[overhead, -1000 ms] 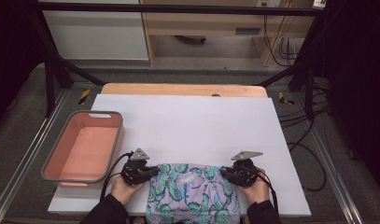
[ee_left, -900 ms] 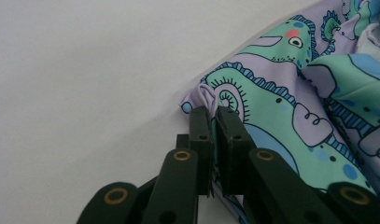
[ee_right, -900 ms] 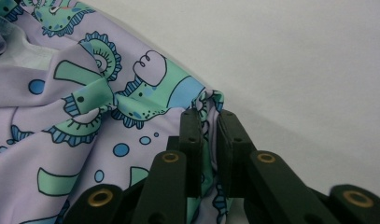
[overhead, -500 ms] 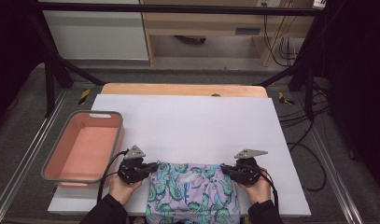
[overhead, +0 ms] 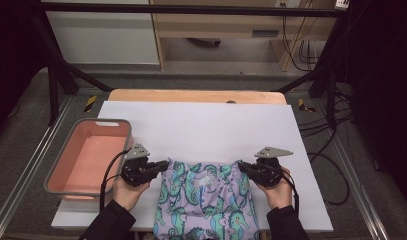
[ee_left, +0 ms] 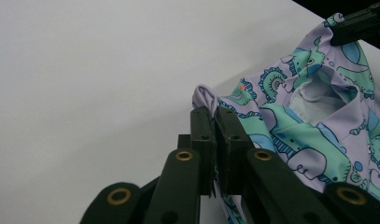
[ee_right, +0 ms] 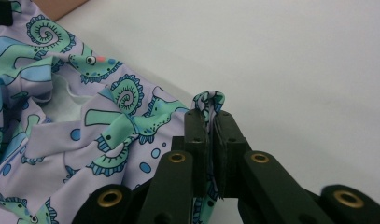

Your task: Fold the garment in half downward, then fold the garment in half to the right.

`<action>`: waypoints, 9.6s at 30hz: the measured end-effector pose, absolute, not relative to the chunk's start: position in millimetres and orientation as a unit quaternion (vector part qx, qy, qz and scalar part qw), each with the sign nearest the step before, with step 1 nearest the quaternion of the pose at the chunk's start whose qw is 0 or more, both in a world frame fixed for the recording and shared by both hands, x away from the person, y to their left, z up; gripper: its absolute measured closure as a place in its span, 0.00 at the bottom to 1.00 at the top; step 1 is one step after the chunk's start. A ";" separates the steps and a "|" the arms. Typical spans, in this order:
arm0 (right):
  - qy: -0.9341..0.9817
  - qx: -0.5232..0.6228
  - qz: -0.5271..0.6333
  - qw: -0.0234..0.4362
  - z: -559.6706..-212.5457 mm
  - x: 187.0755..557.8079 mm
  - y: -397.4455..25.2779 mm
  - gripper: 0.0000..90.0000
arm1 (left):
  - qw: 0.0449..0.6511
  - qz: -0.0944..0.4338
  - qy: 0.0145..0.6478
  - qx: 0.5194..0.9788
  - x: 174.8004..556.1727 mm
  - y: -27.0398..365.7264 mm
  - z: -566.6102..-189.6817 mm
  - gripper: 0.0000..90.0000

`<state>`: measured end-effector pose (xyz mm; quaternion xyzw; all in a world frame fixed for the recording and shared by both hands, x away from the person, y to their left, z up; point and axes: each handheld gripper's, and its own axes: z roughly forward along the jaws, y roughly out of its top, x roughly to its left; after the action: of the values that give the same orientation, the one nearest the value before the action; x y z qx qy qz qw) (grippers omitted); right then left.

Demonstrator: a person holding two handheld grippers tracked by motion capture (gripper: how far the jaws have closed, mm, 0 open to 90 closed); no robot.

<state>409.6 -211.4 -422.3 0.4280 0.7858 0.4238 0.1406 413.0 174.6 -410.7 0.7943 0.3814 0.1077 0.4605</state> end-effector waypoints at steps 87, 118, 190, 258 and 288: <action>0.803 0.427 0.407 0.083 -462.5 492.6 -174.6 0.98 | 0.398 0.038 0.403 0.823 494.5 116.8 -456.0 0.96; 0.799 0.366 0.462 0.116 -431.7 360.1 -189.6 0.98 | 0.446 0.064 0.294 0.843 356.7 137.8 -432.8 0.96; 0.804 0.433 0.378 0.149 -478.2 361.0 -200.0 0.71 | 0.383 0.066 0.425 0.818 387.2 147.8 -475.1 0.75; 0.788 0.391 0.459 0.122 -468.0 360.6 -195.9 0.00 | 0.467 0.090 0.377 0.795 417.9 171.0 -433.0 0.13; 0.788 0.391 0.459 0.123 -467.9 359.0 -194.5 0.00 | 0.435 0.131 0.421 0.785 482.0 158.5 -434.7 0.13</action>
<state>359.0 -194.5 -467.9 0.3914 0.7881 0.4590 0.1228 482.0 158.5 -434.7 0.7852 0.4213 0.1307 0.4345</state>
